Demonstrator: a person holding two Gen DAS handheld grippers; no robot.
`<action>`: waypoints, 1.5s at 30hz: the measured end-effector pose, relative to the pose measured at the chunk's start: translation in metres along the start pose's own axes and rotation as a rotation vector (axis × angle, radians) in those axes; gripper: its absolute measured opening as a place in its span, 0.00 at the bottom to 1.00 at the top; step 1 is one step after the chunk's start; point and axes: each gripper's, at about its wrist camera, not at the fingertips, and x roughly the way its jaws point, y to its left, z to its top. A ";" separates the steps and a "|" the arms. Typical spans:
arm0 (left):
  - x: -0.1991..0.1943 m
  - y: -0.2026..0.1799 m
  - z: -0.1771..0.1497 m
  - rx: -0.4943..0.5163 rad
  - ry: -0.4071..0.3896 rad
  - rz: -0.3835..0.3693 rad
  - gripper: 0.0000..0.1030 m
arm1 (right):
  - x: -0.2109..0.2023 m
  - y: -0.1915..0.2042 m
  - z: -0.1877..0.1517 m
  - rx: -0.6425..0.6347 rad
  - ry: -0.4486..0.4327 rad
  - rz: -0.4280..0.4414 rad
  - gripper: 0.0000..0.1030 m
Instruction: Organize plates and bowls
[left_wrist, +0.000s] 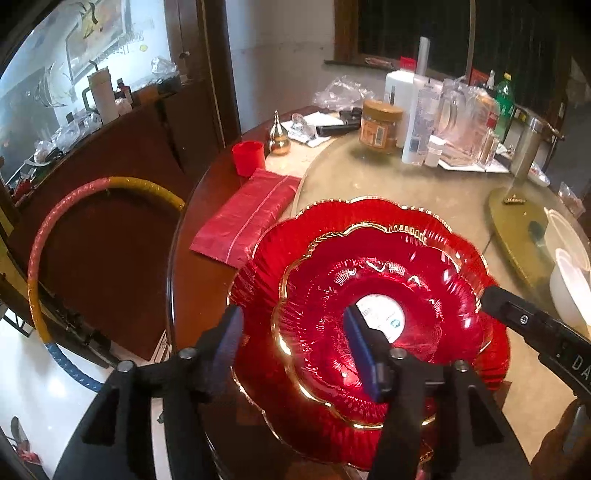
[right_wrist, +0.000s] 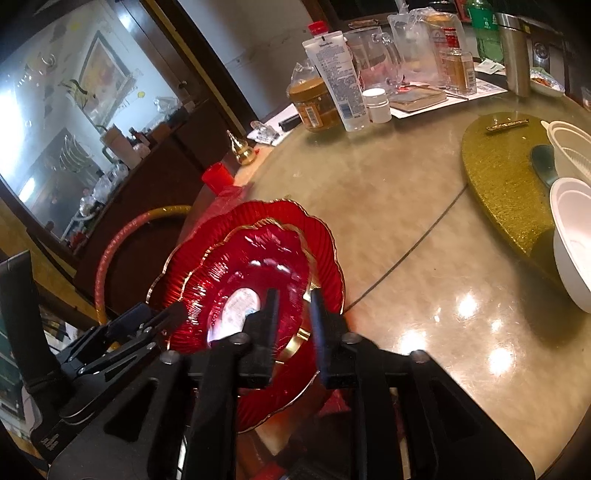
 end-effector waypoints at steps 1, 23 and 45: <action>-0.003 0.002 0.001 -0.009 -0.013 0.001 0.66 | -0.002 -0.001 0.001 0.007 -0.006 0.011 0.39; -0.060 -0.084 0.004 0.095 -0.178 -0.592 1.00 | -0.129 -0.070 -0.016 0.197 -0.255 0.007 0.62; -0.008 -0.215 0.018 0.305 -0.013 -0.538 1.00 | -0.156 -0.236 -0.033 0.655 -0.174 0.067 0.97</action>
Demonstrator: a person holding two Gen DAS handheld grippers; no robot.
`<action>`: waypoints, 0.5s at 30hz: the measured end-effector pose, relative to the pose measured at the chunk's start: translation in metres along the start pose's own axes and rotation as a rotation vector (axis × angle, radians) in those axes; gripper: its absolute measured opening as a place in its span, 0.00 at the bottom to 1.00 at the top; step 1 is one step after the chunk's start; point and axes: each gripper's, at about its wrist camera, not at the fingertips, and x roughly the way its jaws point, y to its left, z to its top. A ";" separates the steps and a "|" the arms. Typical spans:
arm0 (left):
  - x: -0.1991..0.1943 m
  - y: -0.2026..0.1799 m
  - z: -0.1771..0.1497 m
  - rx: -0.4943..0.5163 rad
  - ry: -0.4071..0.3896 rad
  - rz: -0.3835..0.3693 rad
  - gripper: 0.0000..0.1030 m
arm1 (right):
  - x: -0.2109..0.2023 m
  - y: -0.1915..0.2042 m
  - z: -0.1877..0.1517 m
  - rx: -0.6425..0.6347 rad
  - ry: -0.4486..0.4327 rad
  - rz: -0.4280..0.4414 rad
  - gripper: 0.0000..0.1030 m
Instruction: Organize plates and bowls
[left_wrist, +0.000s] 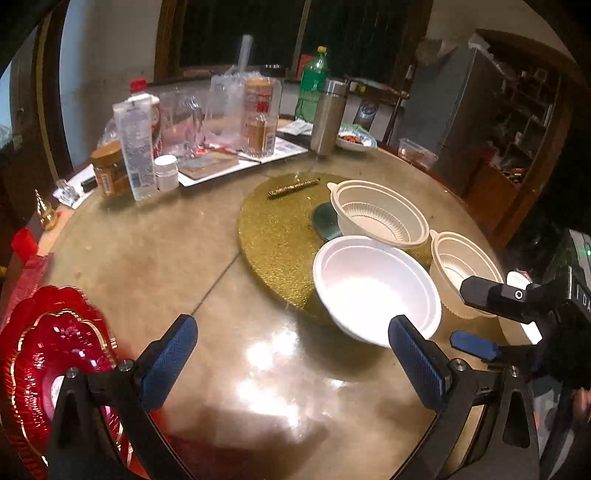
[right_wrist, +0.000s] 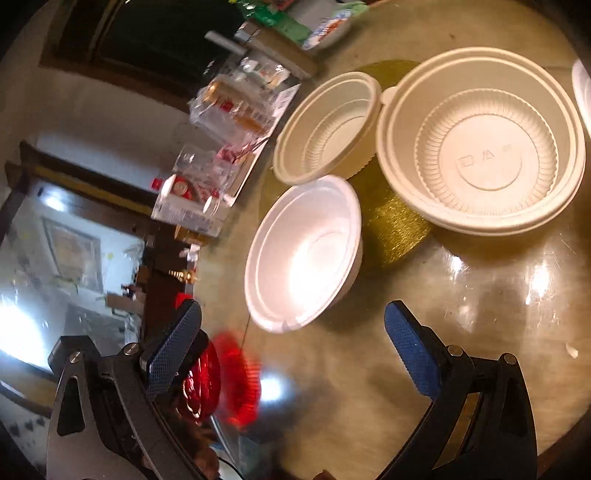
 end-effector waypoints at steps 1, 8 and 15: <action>0.003 -0.001 0.003 -0.009 0.005 -0.003 1.00 | 0.002 0.000 0.001 0.009 -0.001 0.005 0.97; 0.018 -0.015 0.014 -0.025 0.020 0.037 1.00 | 0.015 -0.004 0.011 0.037 -0.002 -0.001 0.97; 0.037 -0.021 0.018 -0.006 0.047 0.087 1.00 | 0.020 -0.019 0.019 0.076 -0.014 -0.024 0.67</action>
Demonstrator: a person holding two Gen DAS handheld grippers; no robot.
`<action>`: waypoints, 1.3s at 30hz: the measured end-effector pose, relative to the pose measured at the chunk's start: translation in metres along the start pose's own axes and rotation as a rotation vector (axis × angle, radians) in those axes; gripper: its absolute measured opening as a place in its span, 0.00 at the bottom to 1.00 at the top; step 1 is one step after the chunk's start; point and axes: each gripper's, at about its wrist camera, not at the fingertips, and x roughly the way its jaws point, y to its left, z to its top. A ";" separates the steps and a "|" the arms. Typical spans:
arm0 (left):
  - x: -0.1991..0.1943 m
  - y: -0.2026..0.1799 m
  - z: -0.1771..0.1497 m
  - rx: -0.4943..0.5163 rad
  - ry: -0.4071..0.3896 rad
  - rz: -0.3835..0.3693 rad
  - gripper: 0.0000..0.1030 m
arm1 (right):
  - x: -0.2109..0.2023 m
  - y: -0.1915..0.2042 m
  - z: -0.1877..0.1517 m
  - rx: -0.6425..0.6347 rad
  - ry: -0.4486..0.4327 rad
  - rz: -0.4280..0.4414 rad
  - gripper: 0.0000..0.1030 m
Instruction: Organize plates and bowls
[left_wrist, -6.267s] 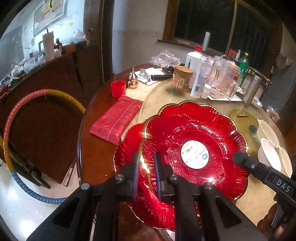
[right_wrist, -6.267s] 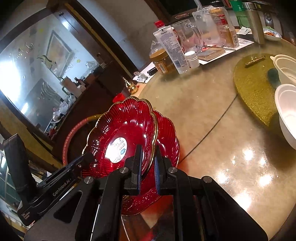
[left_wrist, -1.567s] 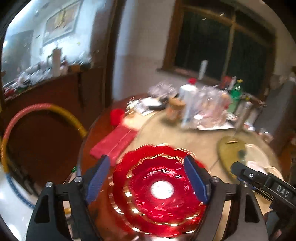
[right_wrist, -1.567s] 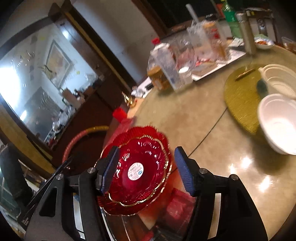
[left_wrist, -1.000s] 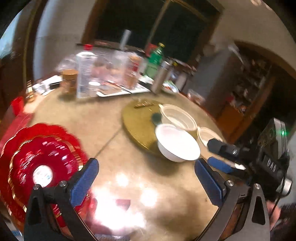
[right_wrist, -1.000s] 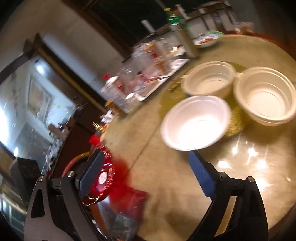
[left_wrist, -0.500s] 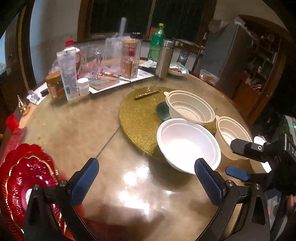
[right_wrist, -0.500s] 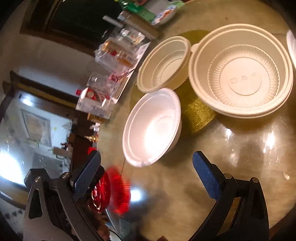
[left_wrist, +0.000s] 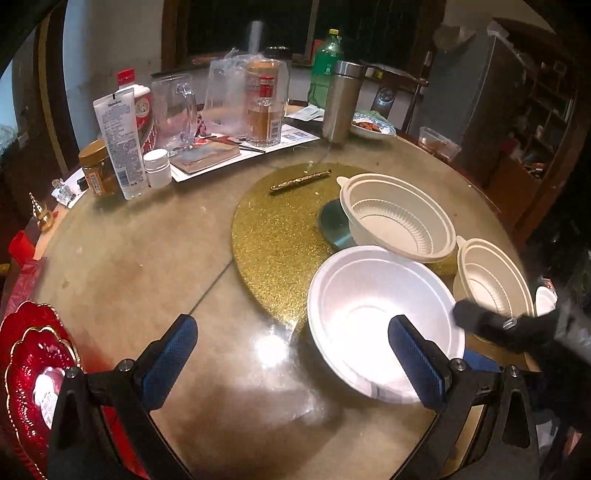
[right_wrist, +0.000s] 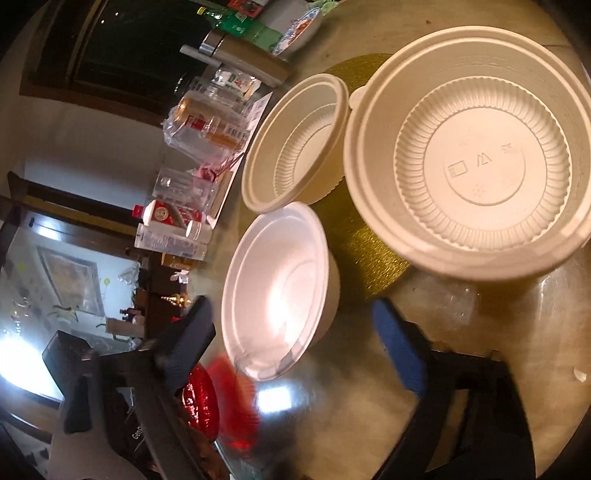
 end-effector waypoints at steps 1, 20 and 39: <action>0.001 0.000 0.001 -0.003 -0.003 0.002 1.00 | 0.003 0.000 0.002 -0.004 0.006 -0.010 0.64; 0.025 -0.011 -0.008 0.027 0.088 0.025 0.11 | 0.013 0.000 0.005 -0.056 -0.016 -0.045 0.11; -0.009 -0.004 -0.024 0.037 0.026 0.038 0.12 | -0.006 0.027 -0.022 -0.160 -0.045 -0.094 0.11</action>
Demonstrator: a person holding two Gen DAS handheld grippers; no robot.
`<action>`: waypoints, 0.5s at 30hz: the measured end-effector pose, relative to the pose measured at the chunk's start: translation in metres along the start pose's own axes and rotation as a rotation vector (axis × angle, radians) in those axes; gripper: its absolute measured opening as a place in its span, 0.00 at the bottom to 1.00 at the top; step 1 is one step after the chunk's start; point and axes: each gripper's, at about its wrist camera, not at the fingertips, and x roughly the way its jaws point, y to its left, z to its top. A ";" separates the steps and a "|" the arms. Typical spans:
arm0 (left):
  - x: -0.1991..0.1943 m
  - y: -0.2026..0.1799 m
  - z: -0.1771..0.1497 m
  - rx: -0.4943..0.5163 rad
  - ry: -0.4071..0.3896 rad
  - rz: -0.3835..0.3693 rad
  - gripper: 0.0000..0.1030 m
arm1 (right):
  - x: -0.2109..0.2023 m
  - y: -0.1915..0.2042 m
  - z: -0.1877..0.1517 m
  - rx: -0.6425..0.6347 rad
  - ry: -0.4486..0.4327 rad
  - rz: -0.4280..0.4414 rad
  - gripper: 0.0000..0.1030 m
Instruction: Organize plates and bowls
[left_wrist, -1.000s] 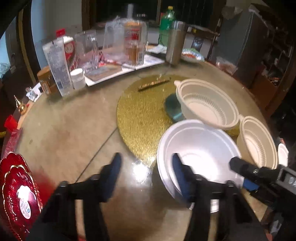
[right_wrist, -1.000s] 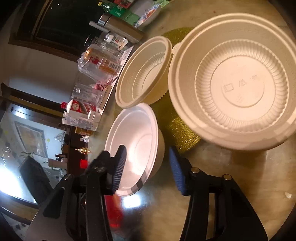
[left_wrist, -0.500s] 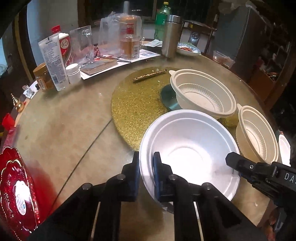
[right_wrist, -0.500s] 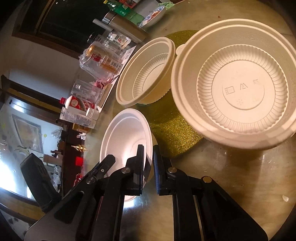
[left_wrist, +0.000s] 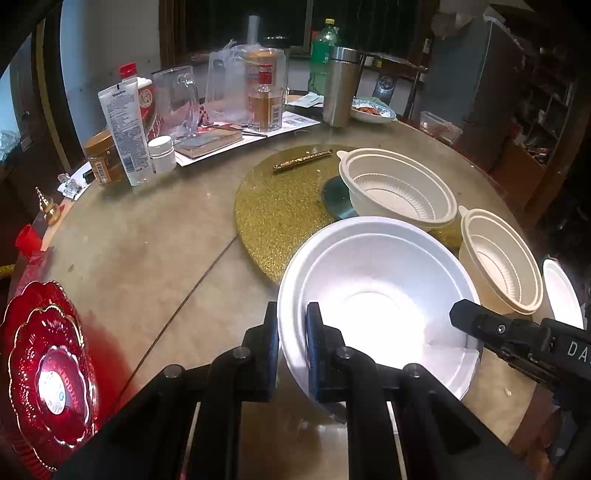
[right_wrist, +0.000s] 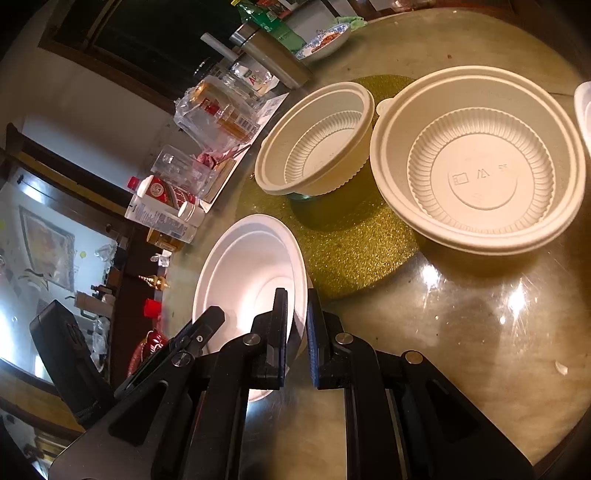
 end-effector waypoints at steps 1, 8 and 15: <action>-0.001 0.000 -0.001 0.000 -0.004 0.001 0.12 | -0.001 0.001 -0.001 -0.001 -0.001 0.001 0.11; -0.012 0.005 -0.012 -0.006 -0.030 0.008 0.12 | -0.008 0.008 -0.015 -0.036 -0.024 -0.002 0.11; -0.016 0.010 -0.020 -0.015 -0.063 0.022 0.13 | -0.008 0.017 -0.023 -0.088 -0.066 -0.008 0.11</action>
